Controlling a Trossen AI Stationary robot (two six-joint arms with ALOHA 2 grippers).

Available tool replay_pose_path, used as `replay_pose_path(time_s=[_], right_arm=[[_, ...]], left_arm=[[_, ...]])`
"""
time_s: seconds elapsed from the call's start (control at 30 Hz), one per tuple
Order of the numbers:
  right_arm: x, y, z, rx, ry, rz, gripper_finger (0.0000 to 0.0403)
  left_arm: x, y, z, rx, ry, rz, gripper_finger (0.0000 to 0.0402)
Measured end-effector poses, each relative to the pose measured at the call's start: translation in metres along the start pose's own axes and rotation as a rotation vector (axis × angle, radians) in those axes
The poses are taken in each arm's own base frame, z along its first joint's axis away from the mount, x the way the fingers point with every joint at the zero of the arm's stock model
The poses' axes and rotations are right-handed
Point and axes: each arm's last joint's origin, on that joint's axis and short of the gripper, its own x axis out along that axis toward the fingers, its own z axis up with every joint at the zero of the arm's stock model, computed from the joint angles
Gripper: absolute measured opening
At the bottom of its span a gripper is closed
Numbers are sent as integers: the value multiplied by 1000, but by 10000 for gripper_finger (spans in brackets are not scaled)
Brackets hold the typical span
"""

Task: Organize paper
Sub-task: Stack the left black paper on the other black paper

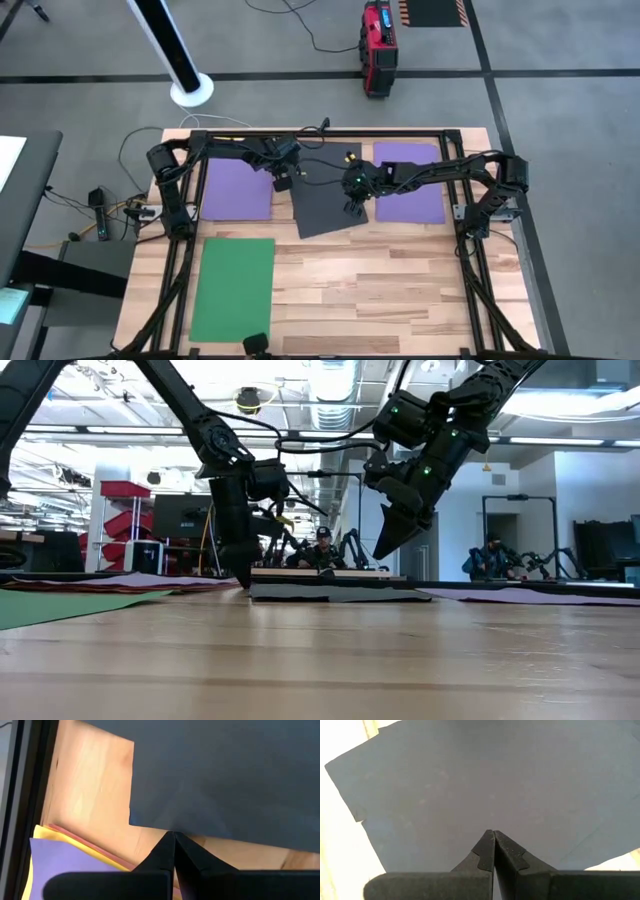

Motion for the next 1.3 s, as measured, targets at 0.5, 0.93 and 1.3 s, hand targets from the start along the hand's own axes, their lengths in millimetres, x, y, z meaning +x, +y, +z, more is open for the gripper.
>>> replay_pose_path(time_s=[0.5, 0.93, 1.3], right_arm=[[-4, 0, 1, 19, -11, -1, 0], [-29, 0, -6, 60, 62, -60, 0], [-30, 27, -11, -13, 70, -8, 0]], left_arm=[[6, 15, 16, -40, -113, 19, 0], [8, 35, 21, -88, -236, 1, 0], [7, 41, 21, -93, -262, -16, 0]])
